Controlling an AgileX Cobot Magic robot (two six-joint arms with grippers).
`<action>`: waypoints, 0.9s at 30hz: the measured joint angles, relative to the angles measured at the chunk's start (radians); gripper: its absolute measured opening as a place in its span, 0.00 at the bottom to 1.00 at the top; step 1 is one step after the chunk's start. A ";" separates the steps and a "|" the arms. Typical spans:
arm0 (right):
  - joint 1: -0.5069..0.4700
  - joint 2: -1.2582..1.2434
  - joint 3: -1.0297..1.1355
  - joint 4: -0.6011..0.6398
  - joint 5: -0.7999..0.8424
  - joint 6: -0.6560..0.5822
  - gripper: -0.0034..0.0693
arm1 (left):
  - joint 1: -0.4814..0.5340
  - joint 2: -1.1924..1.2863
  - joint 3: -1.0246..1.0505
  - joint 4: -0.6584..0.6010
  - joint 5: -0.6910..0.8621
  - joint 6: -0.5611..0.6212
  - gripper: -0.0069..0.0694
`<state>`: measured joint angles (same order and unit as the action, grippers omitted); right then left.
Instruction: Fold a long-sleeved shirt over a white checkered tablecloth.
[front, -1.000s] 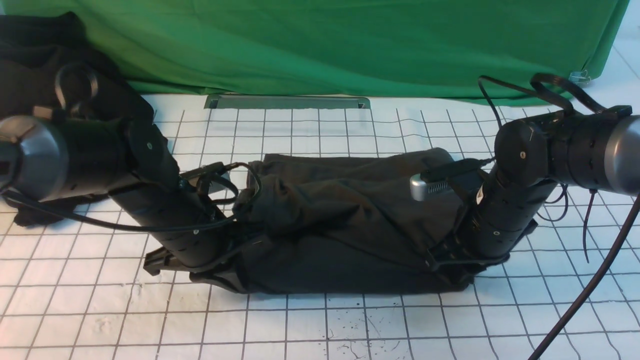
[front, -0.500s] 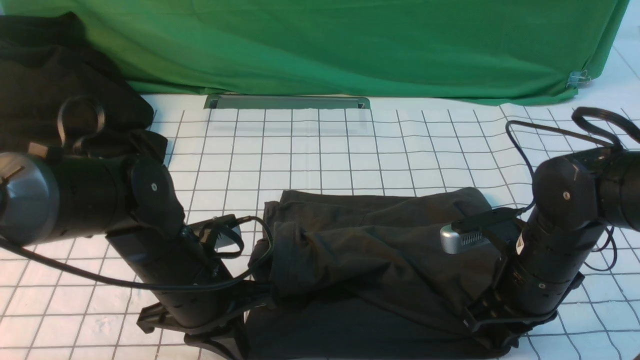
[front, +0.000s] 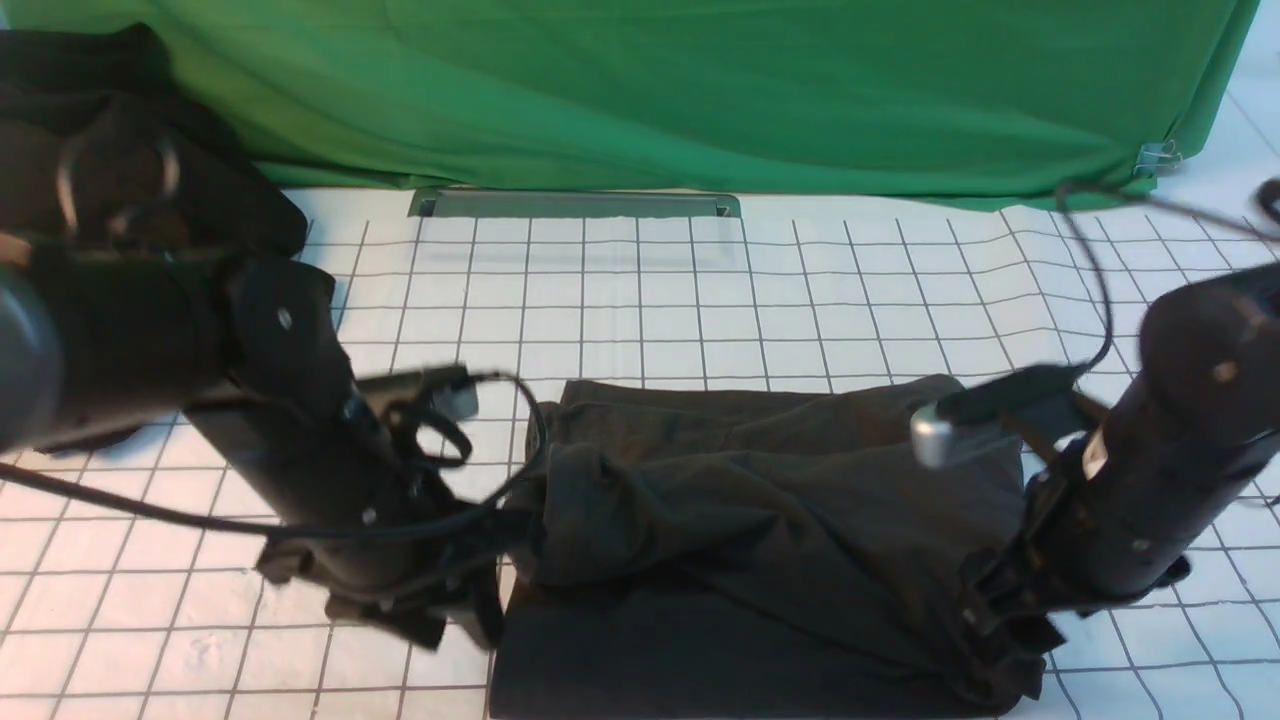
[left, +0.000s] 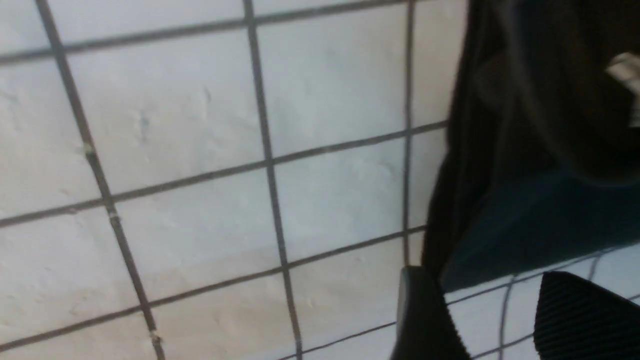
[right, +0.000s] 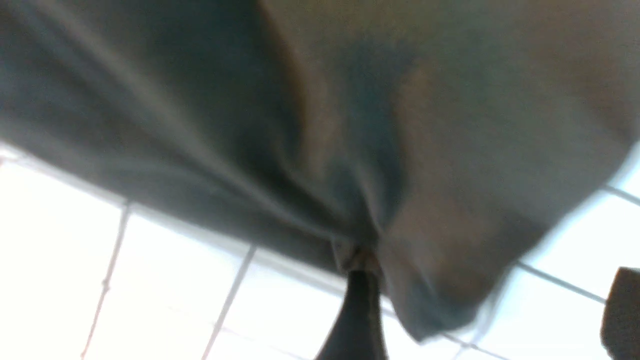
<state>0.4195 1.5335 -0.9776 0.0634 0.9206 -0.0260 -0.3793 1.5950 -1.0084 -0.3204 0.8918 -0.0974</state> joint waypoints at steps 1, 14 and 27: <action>0.000 -0.007 -0.003 0.000 0.005 -0.001 0.84 | 0.000 -0.005 -0.003 0.001 0.004 0.000 0.53; 0.000 -0.604 -0.114 -0.032 0.278 -0.069 0.11 | 0.000 -0.343 -0.049 0.057 -0.040 -0.001 0.67; 0.000 -1.281 -0.029 -0.037 0.075 -0.080 0.06 | 0.000 -0.366 -0.042 0.075 -0.052 -0.001 0.47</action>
<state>0.4195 0.2521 -1.0068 0.0264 0.9961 -0.1062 -0.3793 1.2291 -1.0507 -0.2454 0.8394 -0.0987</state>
